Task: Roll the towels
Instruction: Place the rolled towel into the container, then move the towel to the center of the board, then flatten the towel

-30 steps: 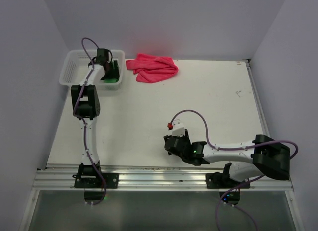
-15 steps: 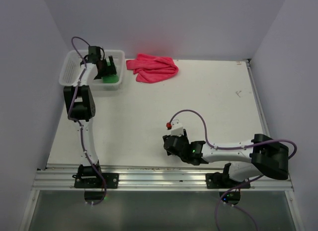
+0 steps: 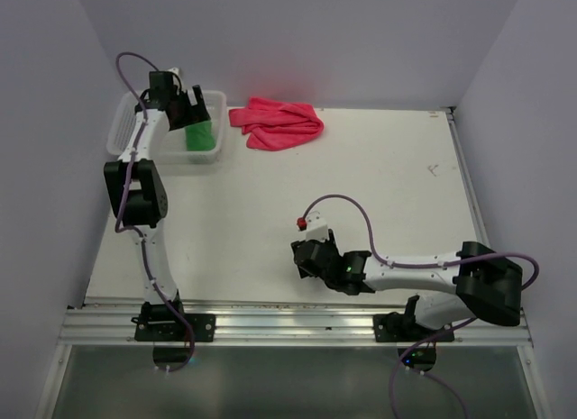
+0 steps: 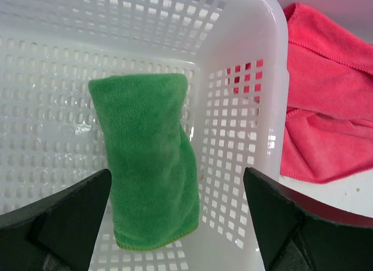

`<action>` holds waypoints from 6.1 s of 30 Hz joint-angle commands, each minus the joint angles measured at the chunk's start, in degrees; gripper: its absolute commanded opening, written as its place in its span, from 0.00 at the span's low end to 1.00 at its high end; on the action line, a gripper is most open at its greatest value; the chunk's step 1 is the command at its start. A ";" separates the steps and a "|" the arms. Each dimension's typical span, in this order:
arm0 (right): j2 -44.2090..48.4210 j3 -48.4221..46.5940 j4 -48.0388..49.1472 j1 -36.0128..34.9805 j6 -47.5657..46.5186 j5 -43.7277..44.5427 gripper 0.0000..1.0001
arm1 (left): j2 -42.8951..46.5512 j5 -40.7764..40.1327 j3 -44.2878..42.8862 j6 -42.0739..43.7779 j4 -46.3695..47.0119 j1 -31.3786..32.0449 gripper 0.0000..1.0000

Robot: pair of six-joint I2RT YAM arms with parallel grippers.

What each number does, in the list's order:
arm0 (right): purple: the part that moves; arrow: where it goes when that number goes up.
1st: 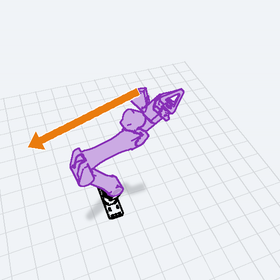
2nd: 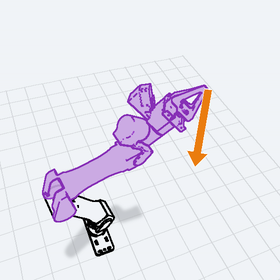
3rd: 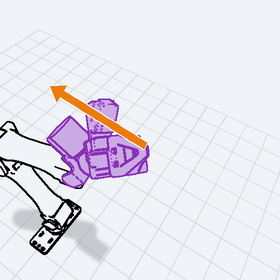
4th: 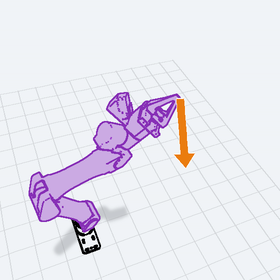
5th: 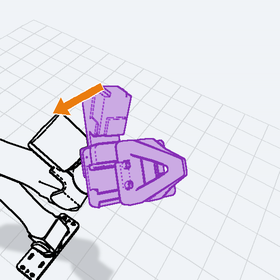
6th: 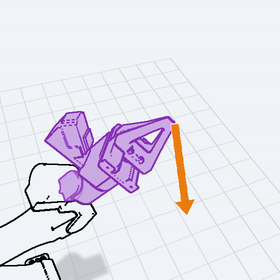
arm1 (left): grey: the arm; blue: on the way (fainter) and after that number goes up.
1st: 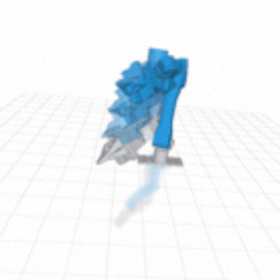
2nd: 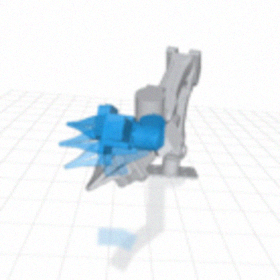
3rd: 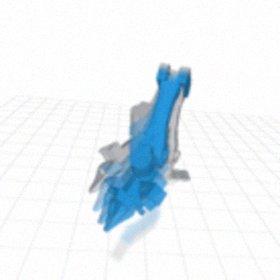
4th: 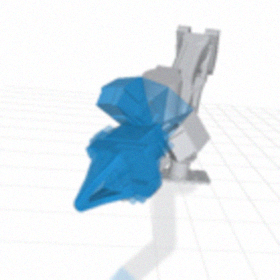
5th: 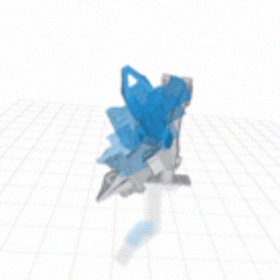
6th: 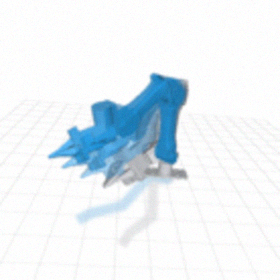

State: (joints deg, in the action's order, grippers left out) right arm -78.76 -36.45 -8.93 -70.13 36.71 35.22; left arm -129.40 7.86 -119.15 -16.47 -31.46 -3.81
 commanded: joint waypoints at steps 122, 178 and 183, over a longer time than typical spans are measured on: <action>17.16 -8.81 -14.98 33.83 -8.40 -29.68 0.55 | 46.33 -20.68 74.32 -26.25 15.29 43.54 0.00; -40.96 -56.19 -14.63 29.96 -20.89 -24.76 0.06 | 55.93 -13.48 90.33 -24.93 24.44 43.63 0.00; -33.40 -53.73 -14.63 34.70 -17.29 -29.66 0.02 | 56.46 -10.69 88.13 -26.15 23.90 42.58 0.00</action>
State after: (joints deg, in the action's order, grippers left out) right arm -120.64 -90.59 -23.05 -39.42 16.34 8.45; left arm -73.60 -5.43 -28.67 -42.41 -8.40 39.68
